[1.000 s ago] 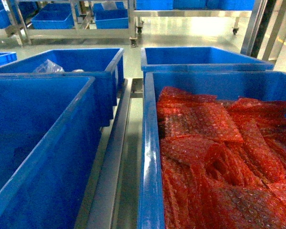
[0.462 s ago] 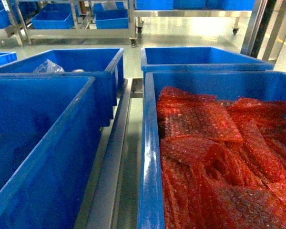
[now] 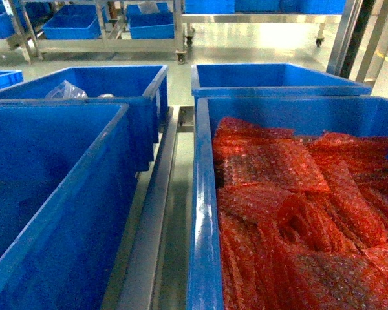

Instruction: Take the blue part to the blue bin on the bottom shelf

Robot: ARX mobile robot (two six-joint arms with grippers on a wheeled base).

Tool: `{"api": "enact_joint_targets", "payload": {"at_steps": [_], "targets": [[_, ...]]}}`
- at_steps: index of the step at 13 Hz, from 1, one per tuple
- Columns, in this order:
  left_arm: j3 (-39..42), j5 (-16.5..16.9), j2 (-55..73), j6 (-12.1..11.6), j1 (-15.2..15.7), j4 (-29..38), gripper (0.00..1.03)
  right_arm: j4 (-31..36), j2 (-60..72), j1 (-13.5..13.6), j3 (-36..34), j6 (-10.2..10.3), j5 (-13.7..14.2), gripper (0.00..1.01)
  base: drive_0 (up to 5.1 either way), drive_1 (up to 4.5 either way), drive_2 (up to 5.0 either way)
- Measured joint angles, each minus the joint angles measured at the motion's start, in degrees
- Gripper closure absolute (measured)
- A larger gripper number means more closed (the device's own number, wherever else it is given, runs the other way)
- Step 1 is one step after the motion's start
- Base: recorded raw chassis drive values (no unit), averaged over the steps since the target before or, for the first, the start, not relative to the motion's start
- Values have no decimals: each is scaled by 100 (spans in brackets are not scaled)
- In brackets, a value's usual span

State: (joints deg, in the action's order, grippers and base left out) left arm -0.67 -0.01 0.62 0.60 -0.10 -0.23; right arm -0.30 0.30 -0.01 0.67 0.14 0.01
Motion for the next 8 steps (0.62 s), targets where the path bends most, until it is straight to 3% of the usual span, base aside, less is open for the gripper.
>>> {"api": "enact_joint_targets", "payload": {"at_steps": [8], "targets": [[0, -2, 0, 0, 0, 0, 5, 0, 0, 0, 0, 0, -2, 3, 0, 0, 0]]}}
